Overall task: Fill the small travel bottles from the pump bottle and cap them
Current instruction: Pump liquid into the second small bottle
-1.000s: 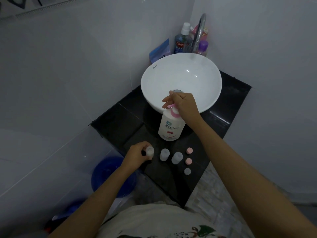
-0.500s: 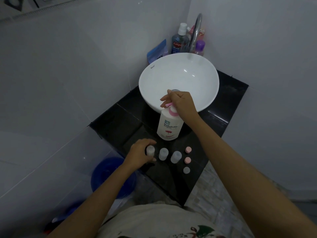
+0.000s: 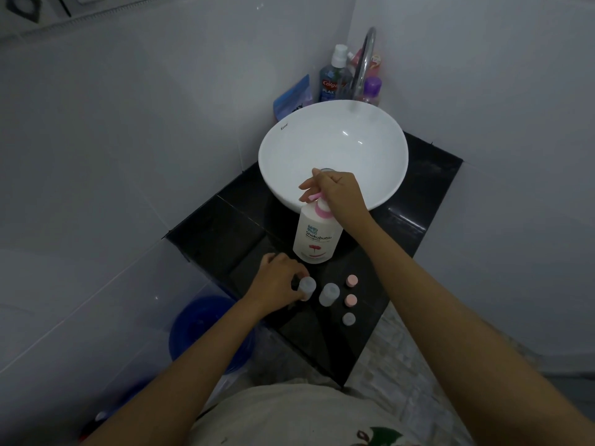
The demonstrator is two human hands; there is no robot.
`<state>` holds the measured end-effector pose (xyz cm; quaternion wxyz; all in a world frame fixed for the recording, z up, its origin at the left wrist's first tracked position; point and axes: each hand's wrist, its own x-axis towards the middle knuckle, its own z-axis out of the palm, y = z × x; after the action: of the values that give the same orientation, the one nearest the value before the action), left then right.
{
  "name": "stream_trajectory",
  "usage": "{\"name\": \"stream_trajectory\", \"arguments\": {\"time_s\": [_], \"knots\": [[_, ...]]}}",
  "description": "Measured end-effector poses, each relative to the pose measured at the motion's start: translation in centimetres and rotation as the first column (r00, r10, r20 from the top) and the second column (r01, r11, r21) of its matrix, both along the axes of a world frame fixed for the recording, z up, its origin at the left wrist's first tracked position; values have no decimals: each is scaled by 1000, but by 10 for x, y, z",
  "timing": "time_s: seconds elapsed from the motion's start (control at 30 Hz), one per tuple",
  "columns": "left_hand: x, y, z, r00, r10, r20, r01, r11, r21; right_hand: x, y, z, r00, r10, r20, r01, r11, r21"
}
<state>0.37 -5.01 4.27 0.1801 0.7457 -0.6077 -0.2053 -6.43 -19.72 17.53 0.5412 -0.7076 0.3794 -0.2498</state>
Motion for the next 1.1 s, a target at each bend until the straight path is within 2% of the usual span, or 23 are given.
{"name": "stream_trajectory", "arguments": {"time_s": [0.07,0.1,0.2,0.27,0.4,0.73,1.1], "knots": [[2,0,7,998,29,-56,-31,999,-35,0,1,0,1000,-2,-2,2,1000,2],[4,0,14,988,67,-141,-76,995,-63,0,1,0,1000,-1,-2,1,1000,3],[12,-1,45,879,172,-445,-253,959,-131,0,1,-1,1000,2,-1,-2,1000,4],[19,-4,65,842,174,-511,-316,927,-204,1,0,-1,1000,-4,13,3,1000,12],[28,-10,93,842,153,-517,-337,898,-283,1,-1,-1,1000,4,27,-4,1000,2],[29,-17,109,871,167,-461,-357,861,-362,1,-3,-2,1000,-1,5,1,999,-48],[33,-21,114,823,84,-561,-331,875,-354,2,-9,-10,1000,20,-22,-22,998,-66]]}}
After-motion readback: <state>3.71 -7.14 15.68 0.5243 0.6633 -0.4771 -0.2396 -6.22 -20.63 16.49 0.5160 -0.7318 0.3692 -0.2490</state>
